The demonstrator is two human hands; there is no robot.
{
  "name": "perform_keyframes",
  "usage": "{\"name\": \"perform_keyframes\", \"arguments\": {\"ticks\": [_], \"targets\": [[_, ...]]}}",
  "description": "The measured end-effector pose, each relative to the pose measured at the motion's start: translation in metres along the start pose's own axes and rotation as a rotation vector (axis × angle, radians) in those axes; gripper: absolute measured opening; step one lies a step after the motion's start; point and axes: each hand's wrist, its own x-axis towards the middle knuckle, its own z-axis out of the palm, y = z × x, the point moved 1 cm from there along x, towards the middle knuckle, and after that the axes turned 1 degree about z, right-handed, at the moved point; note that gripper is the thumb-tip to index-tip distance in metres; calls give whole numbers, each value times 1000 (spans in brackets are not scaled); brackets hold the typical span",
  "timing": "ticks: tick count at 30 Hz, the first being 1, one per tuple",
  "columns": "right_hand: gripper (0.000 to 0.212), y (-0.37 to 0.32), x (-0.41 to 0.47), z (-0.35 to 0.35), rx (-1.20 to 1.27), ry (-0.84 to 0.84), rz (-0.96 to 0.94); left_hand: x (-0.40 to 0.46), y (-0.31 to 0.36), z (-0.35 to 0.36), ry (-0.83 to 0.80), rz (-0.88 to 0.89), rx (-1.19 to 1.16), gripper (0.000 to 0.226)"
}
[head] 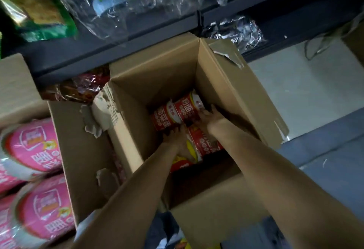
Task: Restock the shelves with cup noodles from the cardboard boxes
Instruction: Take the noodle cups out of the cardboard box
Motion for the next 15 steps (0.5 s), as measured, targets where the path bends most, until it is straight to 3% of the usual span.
{"name": "perform_keyframes", "arguments": {"ticks": [6, 9, 15], "targets": [[102, -5, -8, 5, -108, -11, 10, -2, 0, -2, 32, 19, -18, 133], [100, -6, -31, 3, -51, 127, 34, -18, 3, -11, 109, 50, -25, 128], [124, 1, -121, -17, 52, 460, 67, -84, 4, -49, 386, 158, 94, 136]]}}
